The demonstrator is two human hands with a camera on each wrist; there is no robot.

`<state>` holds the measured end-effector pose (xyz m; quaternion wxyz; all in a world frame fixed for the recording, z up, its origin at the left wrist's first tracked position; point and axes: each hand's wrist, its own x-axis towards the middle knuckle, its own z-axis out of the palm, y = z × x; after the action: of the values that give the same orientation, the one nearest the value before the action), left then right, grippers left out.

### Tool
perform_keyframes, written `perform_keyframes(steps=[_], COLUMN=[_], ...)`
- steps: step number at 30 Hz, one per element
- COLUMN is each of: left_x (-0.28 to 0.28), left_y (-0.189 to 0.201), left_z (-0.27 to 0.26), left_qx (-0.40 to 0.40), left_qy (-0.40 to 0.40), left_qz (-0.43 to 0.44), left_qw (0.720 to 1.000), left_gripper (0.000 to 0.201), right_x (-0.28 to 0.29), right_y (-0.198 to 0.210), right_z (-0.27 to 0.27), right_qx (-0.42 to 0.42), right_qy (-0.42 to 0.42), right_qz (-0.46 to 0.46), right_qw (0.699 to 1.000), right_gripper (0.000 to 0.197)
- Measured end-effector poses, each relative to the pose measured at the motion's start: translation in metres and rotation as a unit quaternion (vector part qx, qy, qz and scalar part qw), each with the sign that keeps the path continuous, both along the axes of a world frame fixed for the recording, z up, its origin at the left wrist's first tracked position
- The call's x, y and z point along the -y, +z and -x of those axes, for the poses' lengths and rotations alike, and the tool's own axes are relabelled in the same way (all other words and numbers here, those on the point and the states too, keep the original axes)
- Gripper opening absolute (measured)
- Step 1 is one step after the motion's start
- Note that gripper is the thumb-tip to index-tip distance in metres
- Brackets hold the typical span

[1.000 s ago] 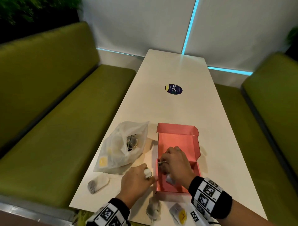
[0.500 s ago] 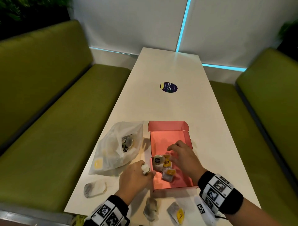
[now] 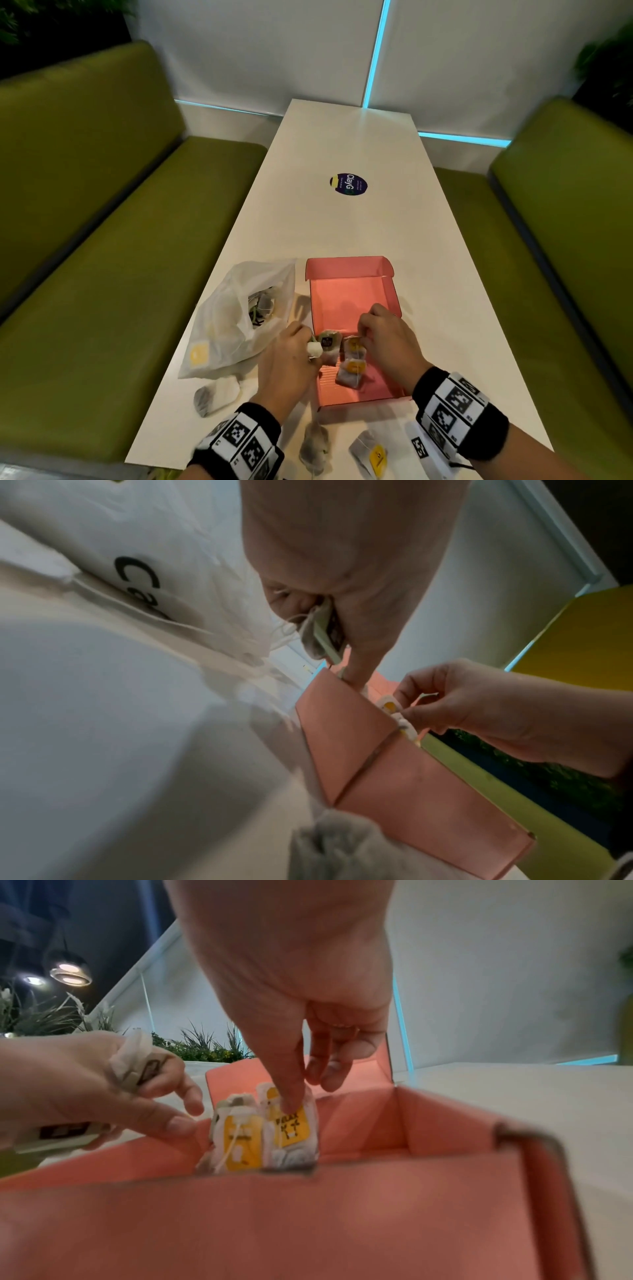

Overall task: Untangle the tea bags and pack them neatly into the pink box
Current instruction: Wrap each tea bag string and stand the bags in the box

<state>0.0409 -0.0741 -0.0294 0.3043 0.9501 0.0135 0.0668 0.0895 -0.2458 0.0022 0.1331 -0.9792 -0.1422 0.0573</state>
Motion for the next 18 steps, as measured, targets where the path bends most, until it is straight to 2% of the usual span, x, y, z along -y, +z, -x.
perform_keyframes(steps=[5,8,14,18], left_x=[-0.002,-0.001,0.000,0.000], left_y=[-0.001,0.001,0.000,0.001], left_z=[0.001,0.002,0.005,0.006], left_qx=[-0.007,-0.019,-0.019,-0.030], left_qy=[0.017,0.036,0.050,0.053], left_qz=[0.025,0.020,0.026,0.023], left_qw=[1.000,0.999,0.998,0.998], left_gripper=[0.033,0.038,0.025,0.023], right_x=[-0.001,-0.007,-0.029,-0.032], right_y=[-0.001,0.003,-0.004,-0.002], right_z=[0.001,0.001,-0.003,-0.006], right_qx=[0.012,0.032,0.057,0.034], right_qy=[0.002,0.041,0.101,0.097], right_qz=[-0.037,-0.068,-0.006,-0.002], right_qw=[0.999,0.996,0.993,0.995], right_gripper=[0.020,0.027,0.009,0.015])
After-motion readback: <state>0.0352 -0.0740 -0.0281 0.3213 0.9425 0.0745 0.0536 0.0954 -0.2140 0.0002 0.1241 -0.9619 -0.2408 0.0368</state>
